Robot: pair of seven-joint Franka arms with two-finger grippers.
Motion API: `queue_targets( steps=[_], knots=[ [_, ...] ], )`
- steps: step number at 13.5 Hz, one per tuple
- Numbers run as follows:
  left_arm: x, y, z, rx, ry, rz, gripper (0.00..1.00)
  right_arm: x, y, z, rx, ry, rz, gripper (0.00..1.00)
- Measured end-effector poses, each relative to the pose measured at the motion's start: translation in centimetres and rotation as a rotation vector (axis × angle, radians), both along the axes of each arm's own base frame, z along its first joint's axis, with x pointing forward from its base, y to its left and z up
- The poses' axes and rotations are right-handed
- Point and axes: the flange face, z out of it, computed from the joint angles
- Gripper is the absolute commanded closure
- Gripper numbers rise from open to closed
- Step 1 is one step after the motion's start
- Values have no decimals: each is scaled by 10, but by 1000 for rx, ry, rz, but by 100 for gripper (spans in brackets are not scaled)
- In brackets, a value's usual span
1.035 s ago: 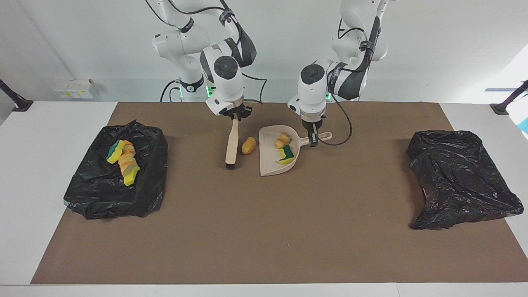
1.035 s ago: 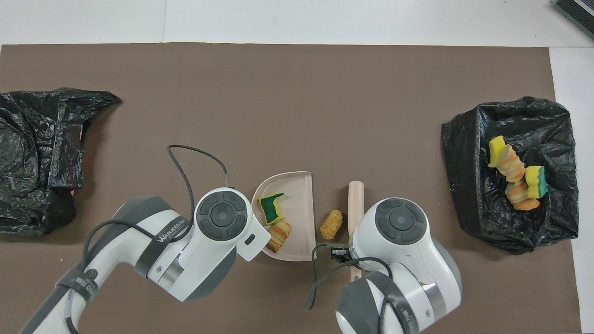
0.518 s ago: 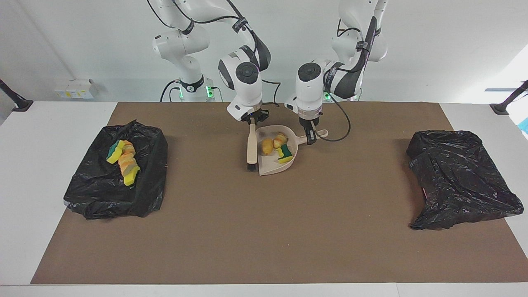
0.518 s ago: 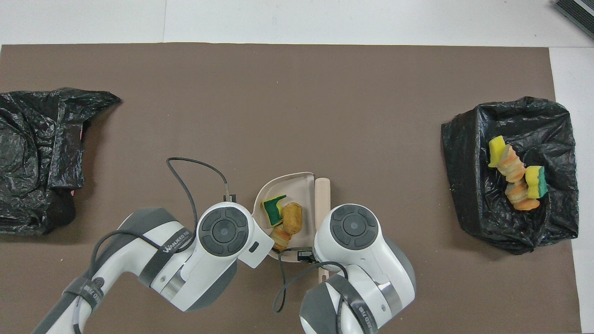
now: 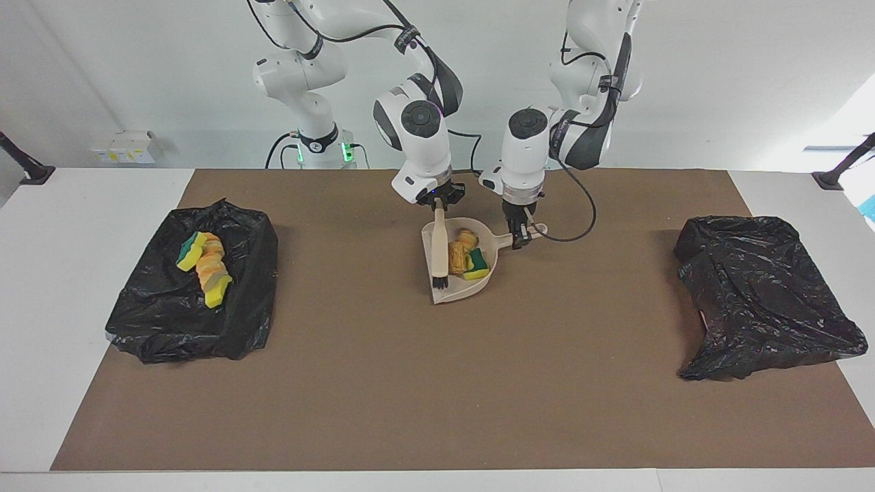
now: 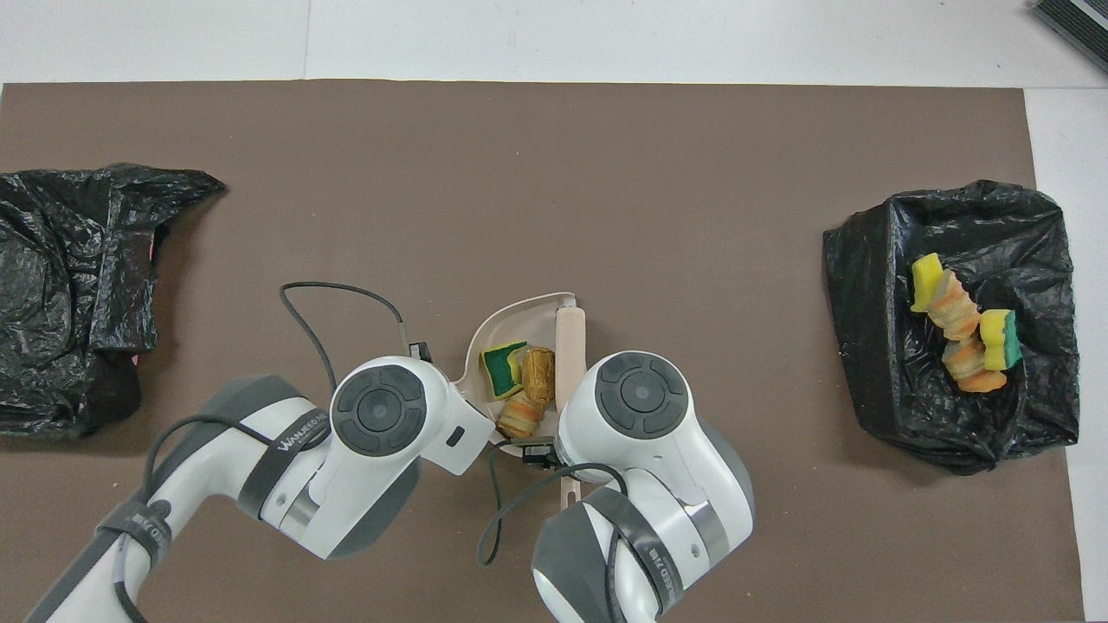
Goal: Sweep and dump trash in bin
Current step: 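Carry the loaded dustpan to the black bag with the left gripper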
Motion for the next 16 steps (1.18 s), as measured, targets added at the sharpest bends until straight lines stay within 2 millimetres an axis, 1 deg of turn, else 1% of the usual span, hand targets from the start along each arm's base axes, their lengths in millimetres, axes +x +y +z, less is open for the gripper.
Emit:
queue_targets(
  steps=[4, 6, 7, 9, 12, 14, 16],
  knots=[
    [30, 19, 7, -33, -1, 25, 100, 12, -5, 14, 6, -2, -15, 100],
    [45, 32, 16, -75, 8, 22, 100, 18, -10, 21, 7, 3, -24, 100],
    [54, 42, 24, -92, 18, 20, 100, 21, -12, 25, 8, 3, -29, 100],
    [74, 69, 43, -105, 37, 25, 100, 23, -12, 28, 11, -1, -32, 100],
    [105, 123, 78, -133, 54, 26, 100, 19, -5, 30, 14, -4, -18, 100],
    [120, 156, 102, -141, 62, 31, 100, 11, 5, 32, 12, -3, -16, 100],
    [130, 187, 118, -143, 56, 34, 100, -3, 21, 36, 5, -3, -31, 100]
  ],
)
